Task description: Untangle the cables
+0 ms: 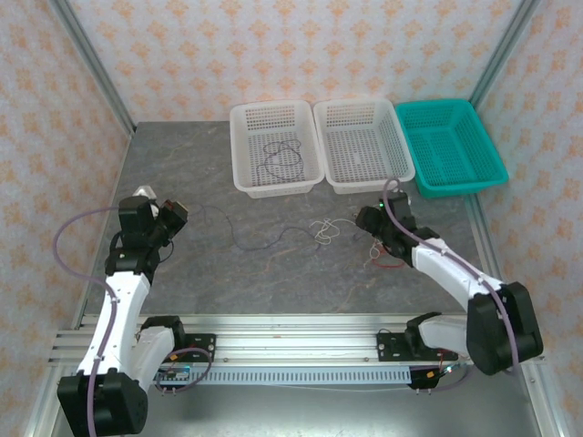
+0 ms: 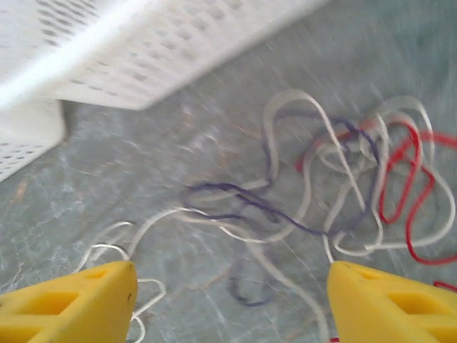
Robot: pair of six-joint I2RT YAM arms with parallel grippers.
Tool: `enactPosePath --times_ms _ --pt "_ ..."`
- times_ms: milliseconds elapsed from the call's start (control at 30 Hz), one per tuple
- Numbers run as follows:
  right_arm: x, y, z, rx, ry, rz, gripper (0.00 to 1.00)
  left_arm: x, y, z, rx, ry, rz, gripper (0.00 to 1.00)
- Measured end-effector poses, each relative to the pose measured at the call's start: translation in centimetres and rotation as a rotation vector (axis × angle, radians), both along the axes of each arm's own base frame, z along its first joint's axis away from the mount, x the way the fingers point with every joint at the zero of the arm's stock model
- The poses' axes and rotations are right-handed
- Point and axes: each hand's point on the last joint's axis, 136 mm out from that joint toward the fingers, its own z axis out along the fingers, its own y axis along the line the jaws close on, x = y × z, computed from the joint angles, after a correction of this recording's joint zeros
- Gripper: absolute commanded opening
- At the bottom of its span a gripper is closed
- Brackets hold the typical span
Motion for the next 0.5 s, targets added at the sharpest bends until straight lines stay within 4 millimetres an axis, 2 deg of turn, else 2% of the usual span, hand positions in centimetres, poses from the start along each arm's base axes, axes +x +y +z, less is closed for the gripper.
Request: enactPosePath --times_ms 100,167,233,300,400,500 --pt "-0.1 3.5 2.6 -0.059 -0.082 0.084 0.69 -0.2 0.0 0.1 0.002 0.001 0.001 0.00" --pt "0.8 5.1 2.8 -0.085 -0.079 0.097 0.70 -0.2 0.0 -0.1 0.002 0.007 0.004 0.00" --pt "2.0 6.4 1.5 -0.114 -0.034 0.091 0.71 -0.3 0.0 -0.3 0.005 0.012 0.007 0.00" --pt "2.9 7.5 -0.9 -0.133 0.031 0.070 0.74 -0.4 0.0 -0.8 0.006 0.025 0.009 0.00" --pt "3.0 8.3 -4.6 -0.162 0.137 0.045 0.78 -0.7 0.1 -1.5 0.007 0.046 0.013 0.00" --pt "3.2 9.0 -6.8 -0.190 0.214 0.041 0.81 -0.8 0.1 -1.6 0.010 0.050 0.017 0.00"
